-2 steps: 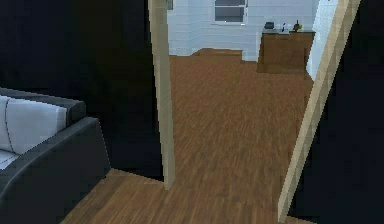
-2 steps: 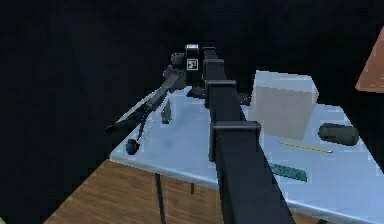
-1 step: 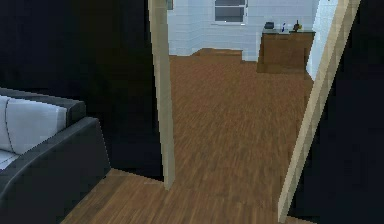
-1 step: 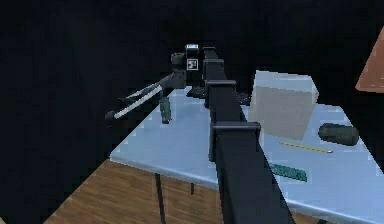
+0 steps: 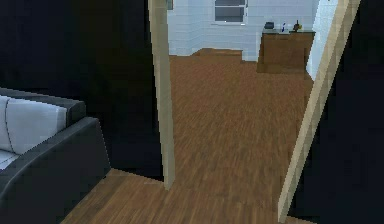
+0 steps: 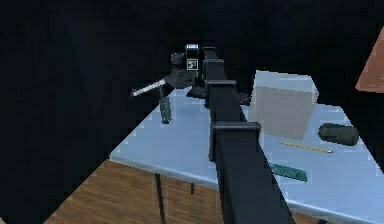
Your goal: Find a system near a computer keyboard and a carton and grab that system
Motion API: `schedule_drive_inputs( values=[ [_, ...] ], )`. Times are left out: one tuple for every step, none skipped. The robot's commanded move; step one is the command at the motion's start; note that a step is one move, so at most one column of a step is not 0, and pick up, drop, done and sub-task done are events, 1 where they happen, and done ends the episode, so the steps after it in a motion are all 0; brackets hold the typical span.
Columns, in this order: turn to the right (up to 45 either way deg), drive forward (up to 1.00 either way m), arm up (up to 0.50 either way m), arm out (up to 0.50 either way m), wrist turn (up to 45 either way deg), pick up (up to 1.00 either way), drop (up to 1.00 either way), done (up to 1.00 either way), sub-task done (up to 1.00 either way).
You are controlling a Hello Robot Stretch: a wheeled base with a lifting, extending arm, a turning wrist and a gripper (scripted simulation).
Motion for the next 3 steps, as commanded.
schedule_drive_inputs(
  values=[
    [0.0, 0.00, 0.00, 0.00, 18.0, 0.00, 0.00, 0.00, 0.00],
    [0.0, 0.00, 0.00, 0.00, 0.0, 1.00, 0.00, 0.00, 0.00],
    [0.0, 0.00, 0.00, 0.00, 0.0, 0.00, 0.00, 1.00, 0.00]
  ],
)
